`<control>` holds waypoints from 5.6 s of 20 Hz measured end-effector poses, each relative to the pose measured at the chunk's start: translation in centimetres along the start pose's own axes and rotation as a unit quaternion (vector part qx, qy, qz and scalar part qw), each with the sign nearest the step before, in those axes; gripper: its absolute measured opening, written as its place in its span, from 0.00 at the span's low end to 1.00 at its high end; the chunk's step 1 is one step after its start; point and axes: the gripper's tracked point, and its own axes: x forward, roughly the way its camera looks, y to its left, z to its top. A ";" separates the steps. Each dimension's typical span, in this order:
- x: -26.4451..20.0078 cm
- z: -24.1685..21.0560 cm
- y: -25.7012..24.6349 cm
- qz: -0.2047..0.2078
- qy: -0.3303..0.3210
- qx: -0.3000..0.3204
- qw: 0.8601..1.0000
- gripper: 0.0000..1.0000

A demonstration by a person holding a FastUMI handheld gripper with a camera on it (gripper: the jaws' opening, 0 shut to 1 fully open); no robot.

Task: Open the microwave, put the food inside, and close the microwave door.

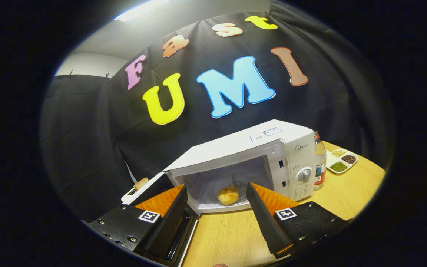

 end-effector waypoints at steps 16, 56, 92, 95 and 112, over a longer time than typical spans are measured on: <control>-12.7 -1.0 15.4 0.159 -0.020 -0.100 0.982 0.97; -11.3 -16.6 17.9 0.214 0.170 -0.152 0.950 0.01; 0.1 -6.3 -4.6 0.033 0.128 -0.082 0.988 0.01; 1.6 -5.5 -5.7 0.020 0.122 -0.082 0.989 0.01; 9.8 -4.5 -10.4 -0.046 0.119 -0.041 0.991 0.01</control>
